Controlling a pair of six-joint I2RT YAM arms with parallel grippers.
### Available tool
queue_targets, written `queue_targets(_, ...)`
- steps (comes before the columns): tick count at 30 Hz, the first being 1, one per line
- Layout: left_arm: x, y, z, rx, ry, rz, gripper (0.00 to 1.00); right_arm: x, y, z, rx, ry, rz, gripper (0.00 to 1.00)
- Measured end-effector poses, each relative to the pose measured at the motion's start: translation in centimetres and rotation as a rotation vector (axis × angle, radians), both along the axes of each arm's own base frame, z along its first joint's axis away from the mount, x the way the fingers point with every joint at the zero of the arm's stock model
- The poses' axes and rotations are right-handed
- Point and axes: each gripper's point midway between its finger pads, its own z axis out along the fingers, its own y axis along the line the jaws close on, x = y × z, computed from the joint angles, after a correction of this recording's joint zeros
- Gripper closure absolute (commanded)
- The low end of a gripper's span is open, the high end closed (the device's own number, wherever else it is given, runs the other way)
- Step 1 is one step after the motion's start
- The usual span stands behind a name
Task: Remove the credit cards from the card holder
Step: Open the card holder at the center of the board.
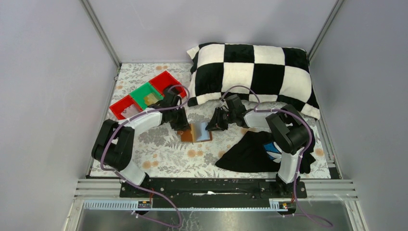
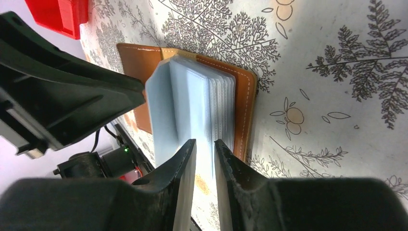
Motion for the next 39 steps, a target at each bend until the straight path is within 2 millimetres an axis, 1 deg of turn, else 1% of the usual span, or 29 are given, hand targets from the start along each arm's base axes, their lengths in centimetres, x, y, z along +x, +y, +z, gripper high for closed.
queue_targets(3,-0.5,0.8,-1.2,0.022,0.026,0.017,0.71,0.1,0.2,-0.1,0.012,0.009,-0.006,0.71)
queue_targets(6,-0.9,1.1,-2.8,0.041,0.056,0.023,0.72,0.1,0.4,-0.1,0.023,0.017,-0.009,0.67)
queue_targets(11,-0.7,0.8,-3.0,0.011,0.061,0.032,0.73,0.1,0.4,-0.2,0.025,0.022,-0.011,0.65)
queue_targets(15,-0.5,0.6,-3.0,-0.015,0.071,0.038,0.73,0.1,0.5,-0.2,0.028,0.022,-0.011,0.67)
queue_targets(21,0.4,-0.5,-3.0,-0.036,0.064,0.016,0.73,0.2,0.7,0.1,0.058,0.049,-0.022,0.65)
queue_targets(24,1.1,-1.9,-2.8,-0.056,0.039,-0.010,0.73,0.2,1.5,1.1,0.121,0.061,-0.013,0.65)
queue_targets(26,1.3,-2.5,-2.8,-0.065,0.026,-0.024,0.73,0.3,2.2,2.1,0.175,0.070,-0.007,0.65)
queue_targets(28,1.3,-2.7,-2.7,-0.068,0.020,-0.029,0.71,0.4,2.7,3.2,0.224,0.068,-0.001,0.64)
queue_targets(32,1.4,-2.7,-2.5,-0.063,0.022,-0.034,0.62,0.6,3.3,4.5,0.283,0.066,0.003,0.62)
queue_targets(35,1.5,-2.6,-2.1,-0.043,0.026,-0.040,0.55,0.6,3.5,4.8,0.291,0.065,0.002,0.64)
queue_targets(37,1.6,-2.2,-1.7,-0.024,0.029,-0.032,0.52,0.6,3.5,4.7,0.289,0.067,0.001,0.65)
queue_targets(39,1.7,-1.4,-0.5,-0.008,0.016,-0.014,0.50,0.7,3.6,4.3,0.282,0.072,0.000,0.65)
